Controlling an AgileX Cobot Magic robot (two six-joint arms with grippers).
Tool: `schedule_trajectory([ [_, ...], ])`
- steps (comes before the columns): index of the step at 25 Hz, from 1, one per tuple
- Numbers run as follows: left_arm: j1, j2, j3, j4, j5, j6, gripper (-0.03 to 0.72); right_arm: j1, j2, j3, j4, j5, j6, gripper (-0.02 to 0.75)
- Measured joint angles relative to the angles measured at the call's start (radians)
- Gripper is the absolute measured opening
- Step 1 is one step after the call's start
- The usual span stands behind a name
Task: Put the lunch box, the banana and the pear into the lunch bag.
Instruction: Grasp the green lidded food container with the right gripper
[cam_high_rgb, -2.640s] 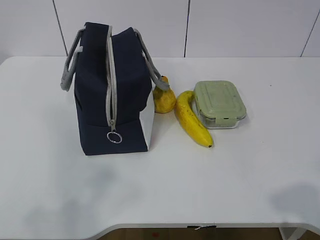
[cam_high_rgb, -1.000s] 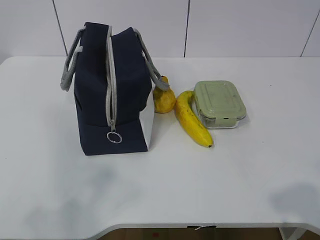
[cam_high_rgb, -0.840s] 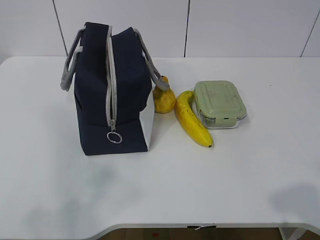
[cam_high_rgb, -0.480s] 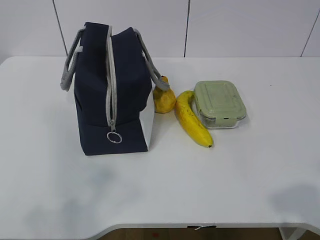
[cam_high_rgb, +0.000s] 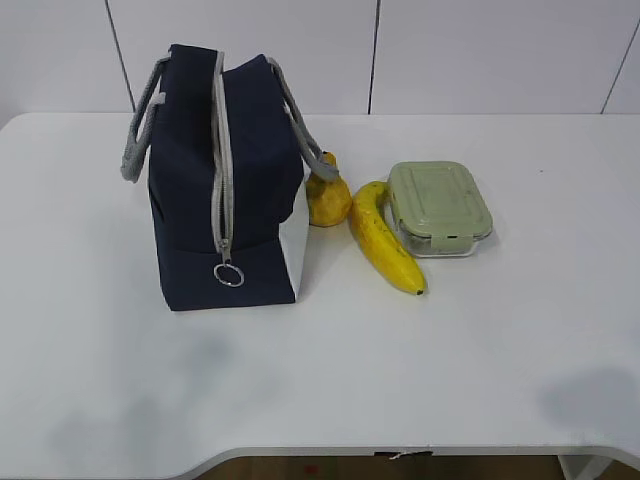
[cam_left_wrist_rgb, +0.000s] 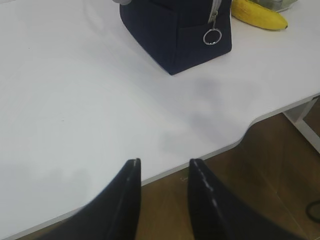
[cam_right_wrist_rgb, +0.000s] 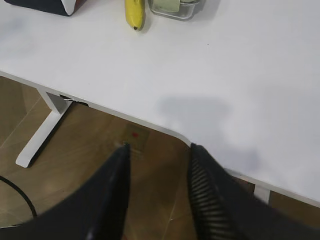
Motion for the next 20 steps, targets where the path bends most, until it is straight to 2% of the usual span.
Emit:
schedule_trajectory([
  [4,0.000,0.000,0.000,-0.001,0.000,0.000,0.245,0.000,0.000,0.000,0.000,0.000,0.000,0.213],
  [7,0.000,0.000,0.000,-0.001,0.000,0.000,0.245,0.000,0.000,0.000,0.000,0.000,0.000,0.159],
  [20,0.000,0.000,0.000,-0.001,0.000,0.000,0.245,0.000,0.000,0.000,0.000,0.000,0.000,0.144],
])
